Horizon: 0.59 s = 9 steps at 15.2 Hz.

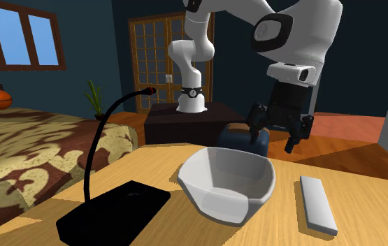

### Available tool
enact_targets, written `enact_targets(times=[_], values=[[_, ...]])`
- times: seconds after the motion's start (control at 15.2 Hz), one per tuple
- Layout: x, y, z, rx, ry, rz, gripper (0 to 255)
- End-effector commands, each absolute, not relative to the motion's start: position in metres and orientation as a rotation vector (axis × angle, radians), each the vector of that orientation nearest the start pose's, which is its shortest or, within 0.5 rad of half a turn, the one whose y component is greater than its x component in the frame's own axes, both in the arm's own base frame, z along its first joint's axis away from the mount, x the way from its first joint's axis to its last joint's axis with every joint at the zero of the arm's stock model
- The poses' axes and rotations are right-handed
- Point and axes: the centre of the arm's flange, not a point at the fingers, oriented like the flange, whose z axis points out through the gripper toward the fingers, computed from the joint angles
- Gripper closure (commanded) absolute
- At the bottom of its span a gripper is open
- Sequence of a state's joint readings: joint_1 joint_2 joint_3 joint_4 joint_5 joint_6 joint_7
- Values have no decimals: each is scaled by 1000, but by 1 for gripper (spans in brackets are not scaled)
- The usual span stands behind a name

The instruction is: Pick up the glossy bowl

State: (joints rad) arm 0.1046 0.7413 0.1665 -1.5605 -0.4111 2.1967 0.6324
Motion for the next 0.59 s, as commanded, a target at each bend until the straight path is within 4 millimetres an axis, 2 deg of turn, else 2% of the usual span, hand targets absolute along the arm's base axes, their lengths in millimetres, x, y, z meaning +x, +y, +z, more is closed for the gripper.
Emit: enact_targets(times=[0.0,0.26,0.4,0.46,0.53], values=[[678,159,193,-3358,241,-22,0],[677,159,172,-3358,241,-22,0],[678,159,169,-3358,241,-22,0],[677,158,169,-3358,241,-22,255],[677,158,169,-3358,241,-22,255]])
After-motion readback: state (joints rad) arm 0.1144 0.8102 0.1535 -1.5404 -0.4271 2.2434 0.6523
